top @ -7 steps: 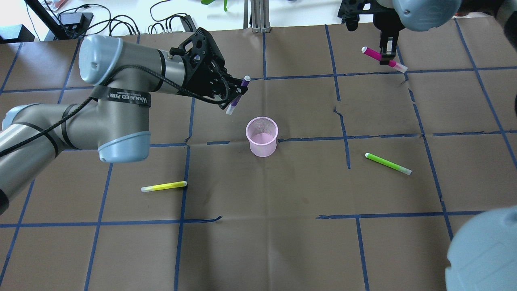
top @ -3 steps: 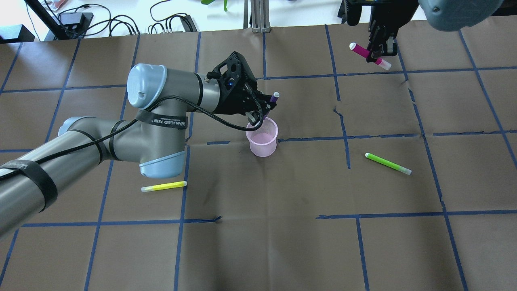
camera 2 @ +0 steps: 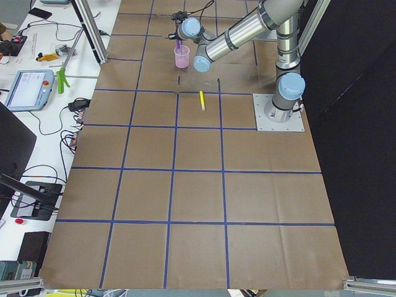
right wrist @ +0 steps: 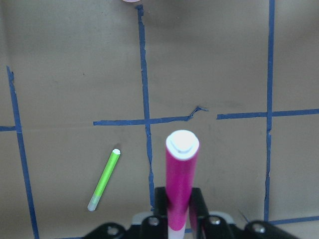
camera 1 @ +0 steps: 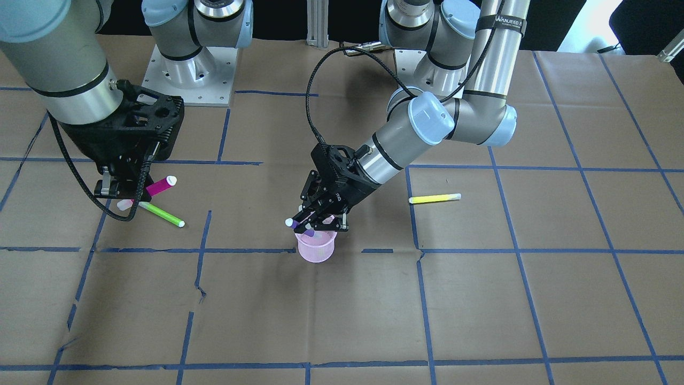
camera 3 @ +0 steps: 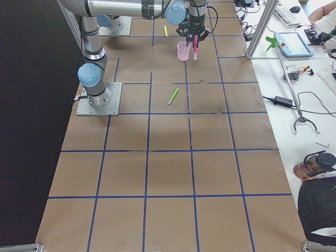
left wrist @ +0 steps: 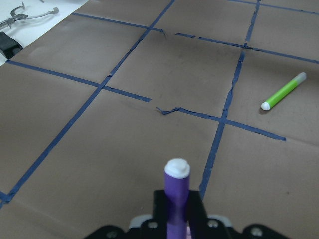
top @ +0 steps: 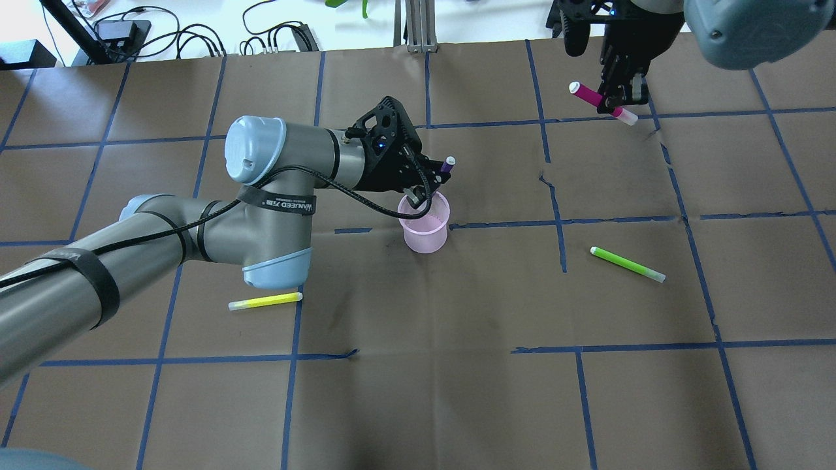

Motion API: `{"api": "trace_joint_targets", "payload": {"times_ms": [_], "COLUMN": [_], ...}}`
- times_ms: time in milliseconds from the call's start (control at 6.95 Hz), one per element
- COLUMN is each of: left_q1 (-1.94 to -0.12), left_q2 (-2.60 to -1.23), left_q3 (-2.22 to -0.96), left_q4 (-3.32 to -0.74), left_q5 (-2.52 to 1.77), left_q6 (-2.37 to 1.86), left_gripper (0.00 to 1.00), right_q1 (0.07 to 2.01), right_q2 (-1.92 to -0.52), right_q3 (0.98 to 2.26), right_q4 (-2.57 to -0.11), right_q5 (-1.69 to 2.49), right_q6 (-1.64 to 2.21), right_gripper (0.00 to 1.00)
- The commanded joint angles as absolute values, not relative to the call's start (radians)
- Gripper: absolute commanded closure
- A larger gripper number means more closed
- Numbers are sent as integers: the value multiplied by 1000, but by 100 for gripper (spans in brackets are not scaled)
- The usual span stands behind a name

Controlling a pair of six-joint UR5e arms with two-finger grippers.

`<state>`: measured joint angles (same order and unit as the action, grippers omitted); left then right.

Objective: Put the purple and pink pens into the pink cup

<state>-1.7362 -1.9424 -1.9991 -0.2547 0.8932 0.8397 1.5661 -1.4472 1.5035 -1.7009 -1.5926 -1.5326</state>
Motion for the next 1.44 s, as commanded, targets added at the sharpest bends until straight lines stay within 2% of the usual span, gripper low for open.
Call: {"api": "trace_joint_targets", "payload": {"times_ms": [0, 144, 288, 432, 720, 1008, 1152, 1295], "left_q1": [-1733, -1733, -1733, -1733, -1733, -1735, -1733, -1726], "left_q2": [-1947, -1953, -1965, -1971, -1968, -1931, -1893, -1834], "left_q3": [-2026, -2026, -2025, -2026, -2013, -2006, -1984, -1917], "left_q4": [-253, -255, -253, -252, -264, -342, -436, -639], "left_q5": [903, 908, 908, 905, 910, 908, 910, 945], "left_q6": [834, 834, 833, 833, 800, 770, 770, 767], "left_gripper": [98, 93, 64, 16, 6, 3, 2, 2], "right_q1": [1569, 1569, 1569, 1569, 1569, 1569, 1569, 1569], "right_q2": [-1509, -1534, -1535, -1539, -1532, -1531, -1532, -1534], "right_q3": [1578, 1619, 1620, 1618, 1614, 1612, 1612, 1614], "right_q4": [-1709, -1727, -1738, -1738, -1738, -1738, -1738, -1738], "right_q5": [-1583, -1585, -1592, -1597, -1597, -1597, -1595, -1592], "right_q6": [-1531, -1529, -1531, -1529, -1529, -1529, -1529, -1529], "right_gripper": [96, 96, 96, 95, 95, 95, 95, 95]}}
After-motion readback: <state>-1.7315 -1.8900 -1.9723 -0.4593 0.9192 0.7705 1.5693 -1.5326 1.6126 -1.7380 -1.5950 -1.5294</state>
